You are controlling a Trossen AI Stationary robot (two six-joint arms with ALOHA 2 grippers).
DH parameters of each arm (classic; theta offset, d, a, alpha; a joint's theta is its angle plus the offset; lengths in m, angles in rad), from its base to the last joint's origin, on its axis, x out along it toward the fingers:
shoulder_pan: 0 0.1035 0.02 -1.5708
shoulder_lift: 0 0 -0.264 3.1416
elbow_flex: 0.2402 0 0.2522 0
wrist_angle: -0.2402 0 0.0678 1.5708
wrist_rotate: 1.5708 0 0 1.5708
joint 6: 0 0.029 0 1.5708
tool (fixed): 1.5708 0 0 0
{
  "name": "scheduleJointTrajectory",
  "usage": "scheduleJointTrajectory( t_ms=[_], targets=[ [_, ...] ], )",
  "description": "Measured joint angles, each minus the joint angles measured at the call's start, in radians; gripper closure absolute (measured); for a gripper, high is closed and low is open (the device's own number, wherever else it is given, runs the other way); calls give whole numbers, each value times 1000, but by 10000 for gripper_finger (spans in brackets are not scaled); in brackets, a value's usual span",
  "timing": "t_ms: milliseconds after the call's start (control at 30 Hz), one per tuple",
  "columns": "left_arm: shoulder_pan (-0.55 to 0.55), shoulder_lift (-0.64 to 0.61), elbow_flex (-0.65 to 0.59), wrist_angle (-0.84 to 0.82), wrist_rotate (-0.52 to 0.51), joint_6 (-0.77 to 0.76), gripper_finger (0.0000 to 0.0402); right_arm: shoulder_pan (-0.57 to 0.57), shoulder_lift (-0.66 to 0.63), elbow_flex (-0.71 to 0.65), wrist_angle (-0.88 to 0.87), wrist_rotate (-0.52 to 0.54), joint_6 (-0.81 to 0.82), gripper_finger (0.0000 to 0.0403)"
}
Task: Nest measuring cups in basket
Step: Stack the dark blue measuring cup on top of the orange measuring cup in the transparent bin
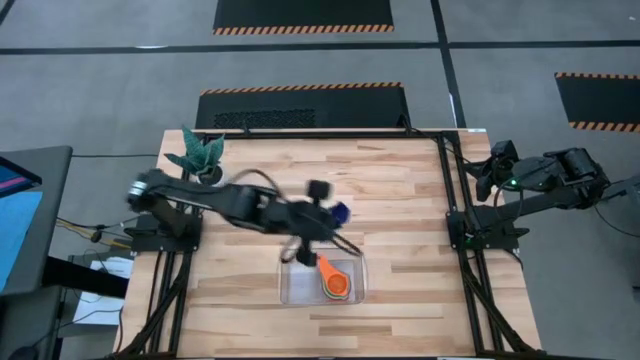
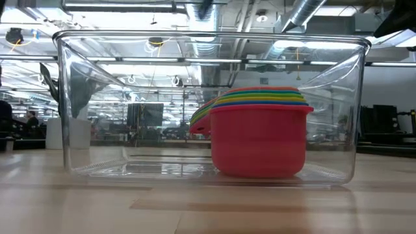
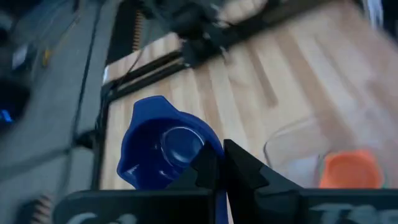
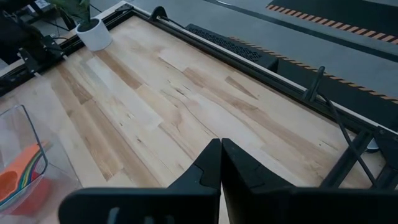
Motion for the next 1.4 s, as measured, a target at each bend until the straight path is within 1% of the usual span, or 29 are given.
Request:
scheduleJointTrajectory(
  t_ms=[67, 133, 267, 333, 367, 467, 567, 667, 733, 867, 967, 1033, 1167, 1300, 1400],
  targets=[
    [-1, 108, 139, -105, 4, 105, 401, 0, 0, 0, 0, 0, 0, 377],
    [0, 202, 270, -250, 37, 166, 401, 0, 0, 0, 0, 0, 0, 377],
    [-11, 378, 498, -549, 204, 251, 401, 0, 0, 0, -16, 0, -1, 377],
    [-36, 460, 582, -647, 229, 284, 401, 0, 0, 0, -32, 0, -1, 377],
    [-51, 489, 593, -661, 227, 298, 401, 0, 0, 0, -40, 0, -1, 377],
    [-89, 516, 553, -651, 226, 349, 401, 0, 0, 0, -67, 0, -1, 377],
    [-112, 530, 552, -651, 205, 353, 401, 0, 0, 0, -79, 0, 0, 377],
    [-118, 530, 554, -618, 202, 405, 401, 0, 0, 0, -76, 0, -1, 377],
    [-118, 539, 554, -628, 222, 453, 401, 0, 0, 0, -76, 1, 0, 377],
    [-121, 598, 551, -623, 229, 469, 401, 0, 0, 0, -75, 0, 0, 377],
    [-141, 626, 551, -611, 199, 573, 401, 0, 1, 0, -70, 0, 0, 377],
    [-152, 635, 551, -616, 184, 613, 401, 0, 0, 0, -67, 0, 0, 377],
    [-159, 636, 542, -601, 245, 621, 401, 0, 0, 0, -66, 0, 0, 377],
    [-160, 636, 541, -587, 271, 620, 401, 0, 0, 0, -67, 0, 0, 377],
    [-151, 651, 542, -563, 281, 588, 401, 0, 0, 0, -67, 0, 0, 377]
  ],
)
